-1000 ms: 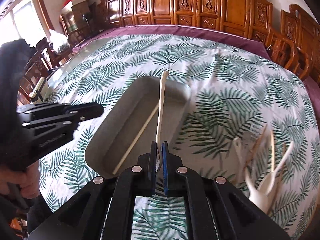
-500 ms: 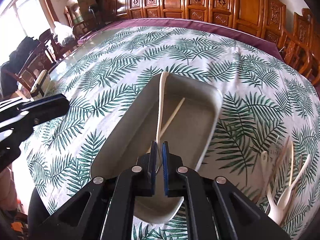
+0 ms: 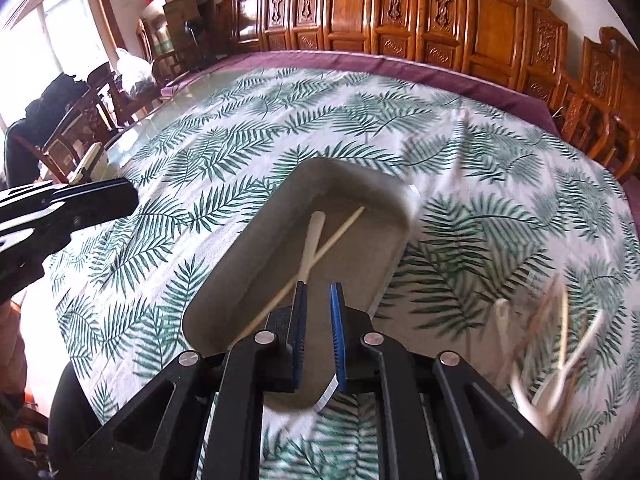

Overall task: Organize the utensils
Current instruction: 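Lift the chopstick with the left tool and drop it into the grey tray, then move the left tool back toward the utensil cup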

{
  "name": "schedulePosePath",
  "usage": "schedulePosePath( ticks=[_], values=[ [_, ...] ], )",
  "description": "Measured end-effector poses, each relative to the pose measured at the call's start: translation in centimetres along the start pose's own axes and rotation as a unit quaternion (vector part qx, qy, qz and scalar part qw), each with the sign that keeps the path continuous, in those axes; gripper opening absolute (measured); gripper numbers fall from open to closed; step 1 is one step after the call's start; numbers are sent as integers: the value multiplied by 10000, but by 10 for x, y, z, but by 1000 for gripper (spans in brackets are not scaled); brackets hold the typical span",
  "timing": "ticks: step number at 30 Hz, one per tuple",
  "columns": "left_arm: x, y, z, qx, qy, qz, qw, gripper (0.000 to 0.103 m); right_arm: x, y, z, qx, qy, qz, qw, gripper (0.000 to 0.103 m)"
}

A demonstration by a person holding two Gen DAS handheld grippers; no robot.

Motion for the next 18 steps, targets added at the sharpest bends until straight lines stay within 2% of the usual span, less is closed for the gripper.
schedulePosePath(
  ticks=[8,18],
  values=[
    [31,-3,3,36,115,-234,9997,7,50,-53,-27,181,226,-183,9994,13],
    [81,10,-3,-71,281,-619,9977,8,117,-83,-56,228,581,-616,9961,16]
  ],
)
Point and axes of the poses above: each gripper's, at about its wrist camera, not at the fingertips, and y roughly the way its jaws point, x to its right, z to its top, the point moved 4 cm from there along y, roughly the way its jaws point, and after that the axes turned 14 degrees about y, right-handed, at the moved point
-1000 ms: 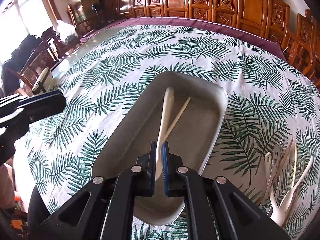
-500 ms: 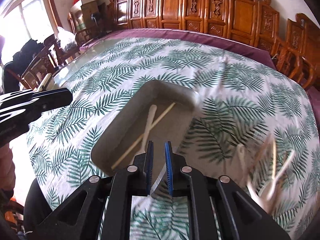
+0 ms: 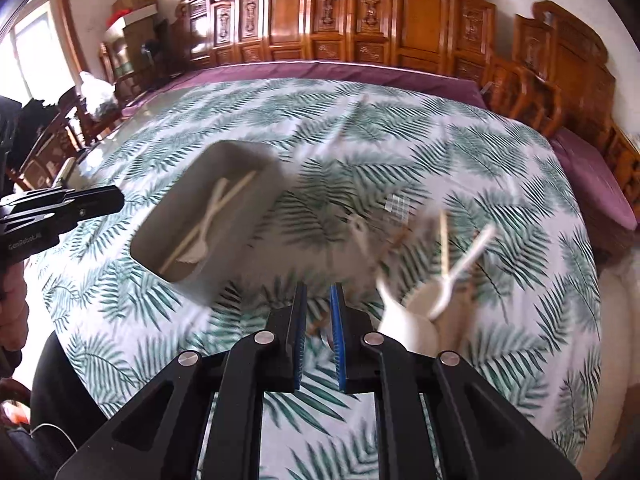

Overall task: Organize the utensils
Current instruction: 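Move the left tool back toward the utensil cup, then grasp a wooden chopstick from the cup with the left tool while the right tool grasps the smiley metal spoon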

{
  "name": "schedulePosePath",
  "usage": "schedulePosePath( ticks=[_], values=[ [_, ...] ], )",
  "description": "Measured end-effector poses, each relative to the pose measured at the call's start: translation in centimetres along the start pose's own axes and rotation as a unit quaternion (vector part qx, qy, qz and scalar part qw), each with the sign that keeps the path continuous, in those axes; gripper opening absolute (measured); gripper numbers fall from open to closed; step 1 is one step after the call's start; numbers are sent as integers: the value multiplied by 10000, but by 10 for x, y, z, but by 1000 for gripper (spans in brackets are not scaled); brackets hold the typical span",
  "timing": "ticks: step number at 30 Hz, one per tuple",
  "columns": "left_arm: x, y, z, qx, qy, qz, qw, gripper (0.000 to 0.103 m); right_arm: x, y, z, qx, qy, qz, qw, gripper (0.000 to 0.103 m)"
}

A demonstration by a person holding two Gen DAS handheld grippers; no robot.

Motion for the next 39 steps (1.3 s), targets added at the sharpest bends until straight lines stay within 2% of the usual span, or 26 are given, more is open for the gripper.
schedulePosePath(
  ticks=[5,13,17,19,20,31,39],
  values=[
    [28,11,4,-75,190,-166,9997,8,25,-1,-13,-48,242,-93,9997,20],
    [56,26,9,-185,337,-319,9988,9,34,15,-24,-238,345,44,9991,20],
    [62,31,7,-250,380,-365,9983,10,31,34,-22,-390,321,130,9986,20],
    [64,34,6,-269,408,-372,9981,23,29,43,-20,-467,308,161,9983,20],
    [66,35,6,-269,430,-379,9980,24,29,48,-18,-507,303,183,9981,20],
    [68,42,1,-375,434,-405,9975,24,27,108,3,-898,179,-46,9958,20],
    [71,45,-3,-416,457,-428,9972,25,21,120,8,-887,-39,-325,9955,17]
  ],
)
Point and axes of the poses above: each gripper's, at about its wrist camera, not at the fingertips, and y roughly the way its jaws point, x to its right, z to its top, the point moved 4 cm from there along y, roughly the way its jaws point, and after that the axes turned 14 degrees about y, right-handed, at the moved point
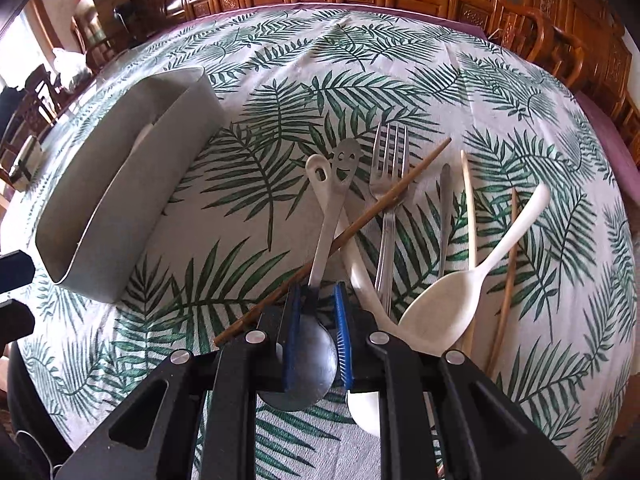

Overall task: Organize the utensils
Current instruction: 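Grasp a wooden chopstick from the cup with the left tool while the right tool grasps the smiley metal spoon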

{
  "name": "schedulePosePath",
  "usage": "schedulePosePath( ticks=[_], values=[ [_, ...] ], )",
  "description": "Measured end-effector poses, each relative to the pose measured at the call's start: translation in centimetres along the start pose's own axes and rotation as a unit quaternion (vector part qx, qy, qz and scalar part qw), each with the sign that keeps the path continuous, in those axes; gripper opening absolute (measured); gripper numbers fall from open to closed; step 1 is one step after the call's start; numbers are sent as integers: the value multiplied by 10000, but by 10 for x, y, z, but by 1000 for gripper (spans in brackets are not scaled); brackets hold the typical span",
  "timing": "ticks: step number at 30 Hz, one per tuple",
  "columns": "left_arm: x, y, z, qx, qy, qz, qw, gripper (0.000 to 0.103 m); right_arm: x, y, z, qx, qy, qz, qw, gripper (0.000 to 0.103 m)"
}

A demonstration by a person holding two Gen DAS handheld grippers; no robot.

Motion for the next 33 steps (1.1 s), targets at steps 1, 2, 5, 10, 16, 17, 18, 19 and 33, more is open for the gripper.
schedulePosePath(
  ticks=[1,2,5,10,16,17,18,19,33],
  values=[
    [0,0,0,-4,0,2,10000,25,-1,0,0,8,-5,-26,10000,17],
    [0,1,-1,-14,-3,5,10000,25,-1,0,0,16,-21,-48,10000,17],
    [-1,3,-2,-36,-26,4,10000,25,2,1,2,-1,67,-80,9999,9],
    [0,5,-2,-63,-22,14,10000,25,6,-9,-5,32,239,69,9997,7],
    [6,16,5,-102,36,-23,9999,25,11,-44,-11,347,478,379,9975,7],
    [7,17,6,-105,46,-29,9999,25,13,-50,-11,405,509,416,9970,7],
    [9,20,8,-114,66,-33,9999,25,15,-54,-12,438,521,436,9967,7],
    [11,23,11,-130,91,-35,9999,25,18,-60,-14,470,525,459,9965,7],
    [40,77,44,-324,426,-194,9984,25,78,-89,-42,611,788,280,9946,7]
  ],
)
Point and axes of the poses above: each gripper's, at about its wrist camera, not at the fingertips, and y roughly the way its jaws point, x to its right, z to its top, the point moved 4 cm from there along y, roughly the way its jaws point, and after that the axes turned 14 degrees about y, right-handed, at the moved point
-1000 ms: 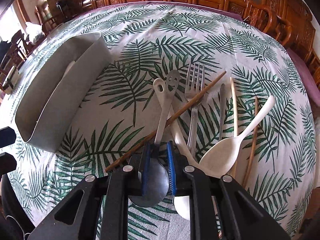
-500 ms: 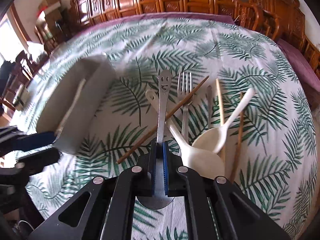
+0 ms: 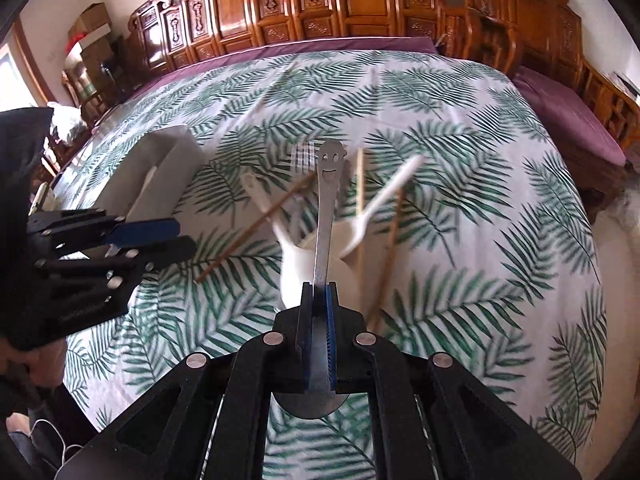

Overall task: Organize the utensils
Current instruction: 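Grasp a wooden chopstick from the cup with the left tool while the right tool grasps the smiley metal spoon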

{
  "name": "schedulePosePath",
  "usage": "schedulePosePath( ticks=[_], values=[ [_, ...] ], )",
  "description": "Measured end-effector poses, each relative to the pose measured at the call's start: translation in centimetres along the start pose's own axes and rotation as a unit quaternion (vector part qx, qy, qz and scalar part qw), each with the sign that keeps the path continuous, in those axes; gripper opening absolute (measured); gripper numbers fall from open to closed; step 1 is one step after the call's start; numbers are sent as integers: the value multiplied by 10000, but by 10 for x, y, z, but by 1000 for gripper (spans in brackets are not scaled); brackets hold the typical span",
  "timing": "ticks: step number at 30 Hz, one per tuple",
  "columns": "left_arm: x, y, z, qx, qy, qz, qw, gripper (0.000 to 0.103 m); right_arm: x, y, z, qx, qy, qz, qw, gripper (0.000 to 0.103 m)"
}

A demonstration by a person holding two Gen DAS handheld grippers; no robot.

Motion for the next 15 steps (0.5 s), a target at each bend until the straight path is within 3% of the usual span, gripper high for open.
schedulePosePath(
  ticks=[15],
  values=[
    [-3,52,17,-384,136,-30,9992,24,35,3,-15,-107,228,-103,9996,7]
  ],
)
Point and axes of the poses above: each gripper's, at about its wrist camera, not at the fingertips, and y roughly the way its jaws point, x to its right, z to its top, the point moved 4 cm from there along y, roughly the way its jaws point, and after that the axes turned 14 degrees about y, right-handed, at the moved point
